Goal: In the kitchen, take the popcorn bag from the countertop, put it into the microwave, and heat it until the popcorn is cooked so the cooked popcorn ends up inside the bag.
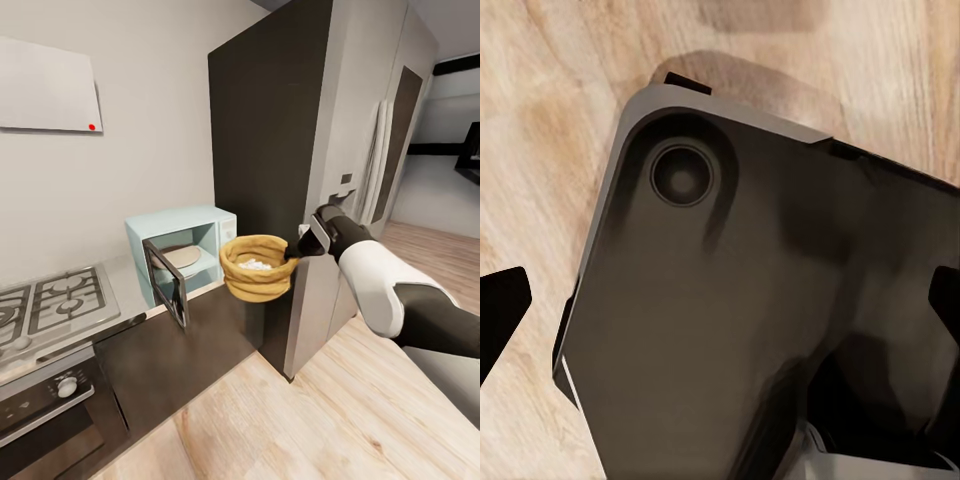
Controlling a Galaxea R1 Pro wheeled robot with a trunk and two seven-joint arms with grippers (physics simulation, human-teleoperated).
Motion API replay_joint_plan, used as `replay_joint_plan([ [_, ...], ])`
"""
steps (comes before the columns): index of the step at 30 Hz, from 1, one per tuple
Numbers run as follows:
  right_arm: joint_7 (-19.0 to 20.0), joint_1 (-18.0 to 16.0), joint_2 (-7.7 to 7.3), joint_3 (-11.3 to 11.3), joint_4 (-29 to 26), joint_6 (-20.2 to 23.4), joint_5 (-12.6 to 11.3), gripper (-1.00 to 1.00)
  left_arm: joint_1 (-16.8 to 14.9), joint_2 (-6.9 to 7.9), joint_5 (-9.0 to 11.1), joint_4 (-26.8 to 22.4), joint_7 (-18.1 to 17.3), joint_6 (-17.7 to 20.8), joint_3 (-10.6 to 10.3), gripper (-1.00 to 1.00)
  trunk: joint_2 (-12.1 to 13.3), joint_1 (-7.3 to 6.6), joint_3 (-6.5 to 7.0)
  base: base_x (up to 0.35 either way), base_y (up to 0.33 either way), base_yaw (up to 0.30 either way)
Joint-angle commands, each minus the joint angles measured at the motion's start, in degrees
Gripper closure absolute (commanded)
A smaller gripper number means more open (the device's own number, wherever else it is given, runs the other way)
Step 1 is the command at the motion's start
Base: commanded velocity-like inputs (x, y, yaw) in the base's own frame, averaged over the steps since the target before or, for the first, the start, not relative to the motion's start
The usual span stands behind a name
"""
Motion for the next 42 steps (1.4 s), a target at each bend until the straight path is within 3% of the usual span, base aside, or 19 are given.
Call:
replay_joint_plan([
  [1,0.52,-0.05,0.23,-0.53,-0.09,0.21,0.67,1.00,0.01,0.00,0.37,-0.02,-0.29,-0.08,0.02,-1.00,-0.04,0.00,-0.06,0.000,0.000,0.000],
  [5,0.70,-0.06,2.44,-0.58,-0.10,0.21,0.69,1.00,0.01,0.01,0.37,-0.02,-0.31,-0.08,0.02,-1.00,-0.04,0.00,-0.06,0.000,0.000,0.000],
  [8,0.72,-0.06,3.13,-0.57,-0.10,0.21,0.64,1.00,-0.01,0.01,0.37,-0.02,-0.27,-0.08,0.02,-1.00,-0.04,0.00,-0.06,0.000,0.000,0.000],
  [18,0.90,-0.06,3.10,-0.56,0.04,0.21,0.61,1.00,0.01,0.01,0.37,-0.02,-0.31,-0.08,0.02,-1.00,-0.04,0.00,-0.06,0.000,0.000,0.003],
  [27,2.17,-0.07,2.97,-0.97,1.56,0.21,0.55,1.00,0.00,-0.06,0.37,-0.02,-0.29,-0.08,0.02,-1.00,-0.04,0.00,-0.06,0.000,0.000,0.235],
  [35,2.74,-0.09,2.56,-1.53,0.62,0.21,-0.44,1.00,0.00,-0.14,0.30,-0.02,-0.27,-0.08,0.05,-1.00,-0.04,0.00,-0.06,0.004,0.000,0.034],
  [42,2.74,-0.07,2.51,-1.54,0.51,0.21,-0.45,1.00,0.01,0.01,0.28,-0.02,-0.27,-0.08,0.02,-1.00,-0.04,0.00,-0.06,0.282,0.000,0.000],
])
